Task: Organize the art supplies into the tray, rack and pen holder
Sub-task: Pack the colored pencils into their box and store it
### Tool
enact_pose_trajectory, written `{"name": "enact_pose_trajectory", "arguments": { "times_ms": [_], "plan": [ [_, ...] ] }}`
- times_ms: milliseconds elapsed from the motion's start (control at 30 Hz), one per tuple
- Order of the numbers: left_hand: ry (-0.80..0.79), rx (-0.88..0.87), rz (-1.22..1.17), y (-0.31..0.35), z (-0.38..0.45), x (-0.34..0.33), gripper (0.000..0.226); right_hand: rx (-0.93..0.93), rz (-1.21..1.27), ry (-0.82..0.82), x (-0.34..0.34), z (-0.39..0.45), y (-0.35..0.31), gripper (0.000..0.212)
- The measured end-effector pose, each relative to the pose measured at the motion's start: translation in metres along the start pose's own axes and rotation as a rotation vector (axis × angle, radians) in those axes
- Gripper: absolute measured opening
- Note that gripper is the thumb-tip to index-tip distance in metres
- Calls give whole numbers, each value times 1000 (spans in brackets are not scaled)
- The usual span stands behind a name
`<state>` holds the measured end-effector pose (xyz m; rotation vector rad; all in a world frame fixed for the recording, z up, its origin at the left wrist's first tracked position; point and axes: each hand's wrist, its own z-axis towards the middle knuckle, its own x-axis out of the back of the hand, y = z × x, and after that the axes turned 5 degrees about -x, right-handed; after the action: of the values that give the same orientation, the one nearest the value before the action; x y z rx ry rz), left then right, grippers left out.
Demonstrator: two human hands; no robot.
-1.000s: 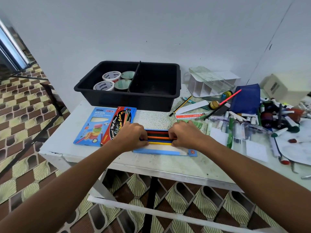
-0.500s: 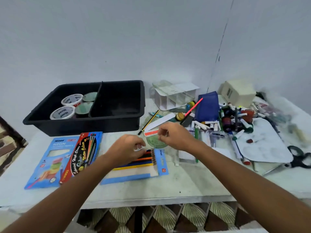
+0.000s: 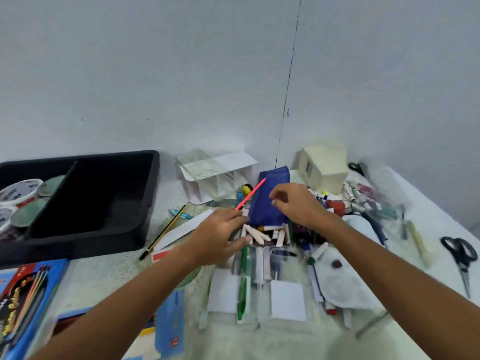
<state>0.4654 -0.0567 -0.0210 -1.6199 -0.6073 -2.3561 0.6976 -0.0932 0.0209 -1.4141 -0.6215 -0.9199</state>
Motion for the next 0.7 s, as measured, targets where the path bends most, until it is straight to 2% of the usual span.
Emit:
{"name": "enact_pose_trajectory", "arguments": {
  "times_ms": [133, 267, 467, 600, 700],
  "plan": [
    [-114, 88, 140, -11, 20, -15, 65, 63, -148, -119, 6, 52, 18, 30],
    [-206, 174, 169, -18, 25, -21, 69, 170, -303, -252, -9, 96, 20, 34],
    [-274, 237, 126, -22, 22, -20, 75, 296, -517, -269, -29, 123, 20, 40],
    [-216, 221, 107, -21, 22, -21, 73, 337, -488, -258, -25, 130, 22, 28],
    [-175, 231, 58, -17, 24, -19, 74, 283, -283, -413, -7, 131, 23, 23]
  ]
}}
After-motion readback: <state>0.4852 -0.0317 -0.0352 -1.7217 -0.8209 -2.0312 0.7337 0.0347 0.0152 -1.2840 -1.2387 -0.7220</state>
